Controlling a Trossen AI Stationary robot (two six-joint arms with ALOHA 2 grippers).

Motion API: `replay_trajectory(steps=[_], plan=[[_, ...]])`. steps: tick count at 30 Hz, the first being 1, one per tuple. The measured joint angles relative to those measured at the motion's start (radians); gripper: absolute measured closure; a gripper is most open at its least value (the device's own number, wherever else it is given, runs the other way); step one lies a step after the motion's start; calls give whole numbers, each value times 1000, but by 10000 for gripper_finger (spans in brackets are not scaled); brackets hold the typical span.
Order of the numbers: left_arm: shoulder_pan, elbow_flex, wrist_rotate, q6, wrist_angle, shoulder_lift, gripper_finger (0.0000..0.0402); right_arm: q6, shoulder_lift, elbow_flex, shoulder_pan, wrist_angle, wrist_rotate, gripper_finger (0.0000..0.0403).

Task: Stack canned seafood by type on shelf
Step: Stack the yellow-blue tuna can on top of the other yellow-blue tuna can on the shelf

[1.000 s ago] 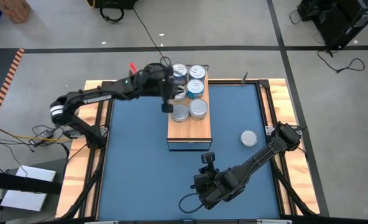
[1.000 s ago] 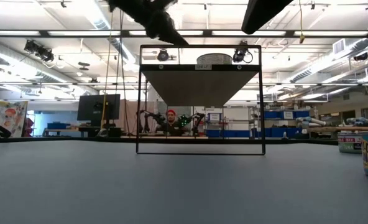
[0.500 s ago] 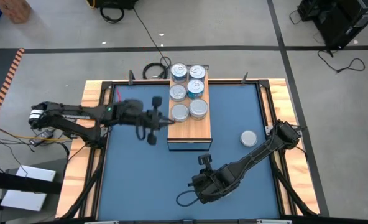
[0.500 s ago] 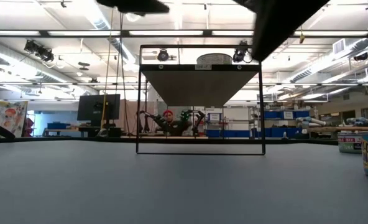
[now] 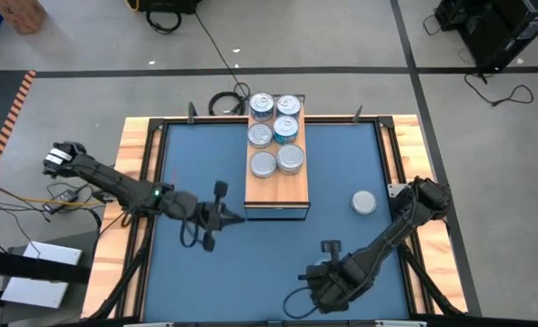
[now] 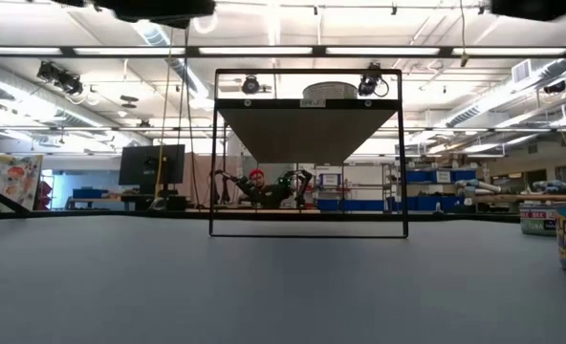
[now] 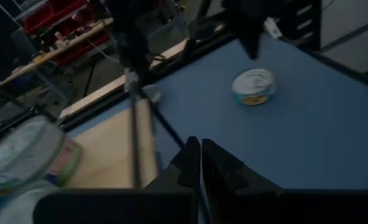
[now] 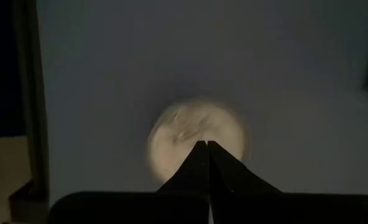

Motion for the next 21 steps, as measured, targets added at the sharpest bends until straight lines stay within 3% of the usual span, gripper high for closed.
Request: replay_trajectory(steps=[6, 12, 21], plan=[[-125, -98, -94, -109, 131, 1, 383, 145, -21, -118, 49, -4, -92, 403], [-195, -156, -161, -218, 152, 1, 383, 239, -78, -226, 73, 15, -110, 403], [-215, -179, -198, -273, 161, 2, 383, 219, -92, -380, 55, 214, -207, 403]])
